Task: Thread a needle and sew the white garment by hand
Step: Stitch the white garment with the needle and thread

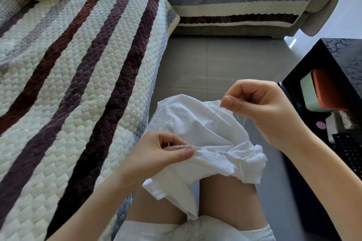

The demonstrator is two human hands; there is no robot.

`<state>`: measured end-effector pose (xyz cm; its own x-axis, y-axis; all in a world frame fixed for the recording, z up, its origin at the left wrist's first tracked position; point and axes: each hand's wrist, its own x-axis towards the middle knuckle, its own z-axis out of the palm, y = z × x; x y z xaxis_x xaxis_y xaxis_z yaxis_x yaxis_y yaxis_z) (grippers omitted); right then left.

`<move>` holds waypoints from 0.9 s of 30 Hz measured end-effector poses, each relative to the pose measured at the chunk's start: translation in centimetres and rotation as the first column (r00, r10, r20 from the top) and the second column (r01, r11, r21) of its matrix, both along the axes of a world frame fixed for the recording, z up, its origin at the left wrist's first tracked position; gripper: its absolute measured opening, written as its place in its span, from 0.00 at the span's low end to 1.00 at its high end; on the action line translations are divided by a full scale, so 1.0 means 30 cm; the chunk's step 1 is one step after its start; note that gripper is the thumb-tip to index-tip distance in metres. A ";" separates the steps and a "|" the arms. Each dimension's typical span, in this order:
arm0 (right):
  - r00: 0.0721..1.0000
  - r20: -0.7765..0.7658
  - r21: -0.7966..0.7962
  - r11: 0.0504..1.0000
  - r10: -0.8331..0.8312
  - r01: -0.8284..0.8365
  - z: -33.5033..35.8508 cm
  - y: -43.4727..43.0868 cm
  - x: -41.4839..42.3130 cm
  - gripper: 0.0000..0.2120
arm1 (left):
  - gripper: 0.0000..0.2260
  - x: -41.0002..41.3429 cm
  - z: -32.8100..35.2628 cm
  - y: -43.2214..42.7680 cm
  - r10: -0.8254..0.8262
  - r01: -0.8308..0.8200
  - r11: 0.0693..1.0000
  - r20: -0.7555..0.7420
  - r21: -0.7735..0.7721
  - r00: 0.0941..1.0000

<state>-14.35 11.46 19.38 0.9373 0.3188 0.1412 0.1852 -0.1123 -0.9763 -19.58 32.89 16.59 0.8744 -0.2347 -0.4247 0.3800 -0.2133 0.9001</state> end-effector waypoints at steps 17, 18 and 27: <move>0.970 0.119 -0.459 0.854 -0.213 0.244 -0.082 -0.011 0.058 0.09 | 0.07 -0.011 -0.004 0.002 -0.052 0.053 0.998 0.089 -0.016 0.995; 0.966 0.128 -0.488 0.834 -0.225 0.259 -0.090 -0.021 0.061 0.10 | 0.07 -0.011 -0.005 0.002 -0.040 0.043 0.999 0.081 -0.031 0.996; 0.905 -0.111 -0.286 0.886 -0.410 0.366 -0.106 -0.090 0.063 0.13 | 0.12 -0.011 -0.014 -0.027 0.076 -0.075 0.995 0.015 -0.067 0.997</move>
<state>-12.47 8.77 16.21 0.9956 -0.0715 -0.0610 -0.0841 -0.3880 -0.9178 -19.90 32.09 16.17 0.8979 -0.1950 -0.3946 0.3764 -0.1247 0.9180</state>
